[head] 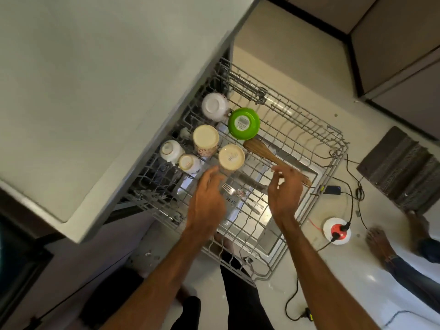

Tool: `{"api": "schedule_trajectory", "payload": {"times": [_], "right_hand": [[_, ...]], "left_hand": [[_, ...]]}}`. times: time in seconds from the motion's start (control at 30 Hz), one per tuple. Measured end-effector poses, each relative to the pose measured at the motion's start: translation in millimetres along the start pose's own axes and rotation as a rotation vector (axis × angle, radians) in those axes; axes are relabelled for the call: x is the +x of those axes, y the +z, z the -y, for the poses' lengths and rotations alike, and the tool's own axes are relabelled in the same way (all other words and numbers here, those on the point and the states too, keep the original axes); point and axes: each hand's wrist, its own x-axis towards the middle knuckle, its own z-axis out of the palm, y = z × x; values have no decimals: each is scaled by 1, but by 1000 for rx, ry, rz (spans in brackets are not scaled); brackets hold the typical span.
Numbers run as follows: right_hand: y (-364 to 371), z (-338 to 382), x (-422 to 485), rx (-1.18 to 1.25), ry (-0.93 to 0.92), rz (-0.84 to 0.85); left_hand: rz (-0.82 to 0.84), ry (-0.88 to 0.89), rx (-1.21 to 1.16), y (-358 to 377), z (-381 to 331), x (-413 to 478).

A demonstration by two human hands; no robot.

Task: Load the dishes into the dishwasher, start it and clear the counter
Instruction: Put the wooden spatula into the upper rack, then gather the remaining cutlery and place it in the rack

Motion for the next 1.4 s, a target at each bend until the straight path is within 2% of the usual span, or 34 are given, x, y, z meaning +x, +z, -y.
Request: {"api": "schedule_trajectory", "payload": {"times": [0.13,0.23,0.37,0.5,0.63,0.77,1.03,1.2,1.4], "right_hand": [[-14,84,-67,170,-139,121],[-14,157,-122,282,-274,238],[-7,277,-206,395,-530,489],[-4,375,-303,401,-777,778],[-11,437,-414,324,-1039,986],[-29,453,-531,279,-1248,1125],[-59,430,-721,196,-1461,1352],[-65,424,-777,117,-1510,1390],[-57,428,-800,-13,-1534,1470]], "left_hand": [[-117,-65,-47,-47,8,-65],[-264,-116,-63,-96,28,-117],[-505,-259,-22,-197,56,-196],[-783,-482,45,-284,82,-299],[-984,-668,49,-325,102,-425],[-1011,-849,86,-324,123,-552],[-1133,-1114,56,-304,134,-749],[-1153,-1195,54,-293,142,-818],[-1124,-1249,22,-286,153,-841]]}}
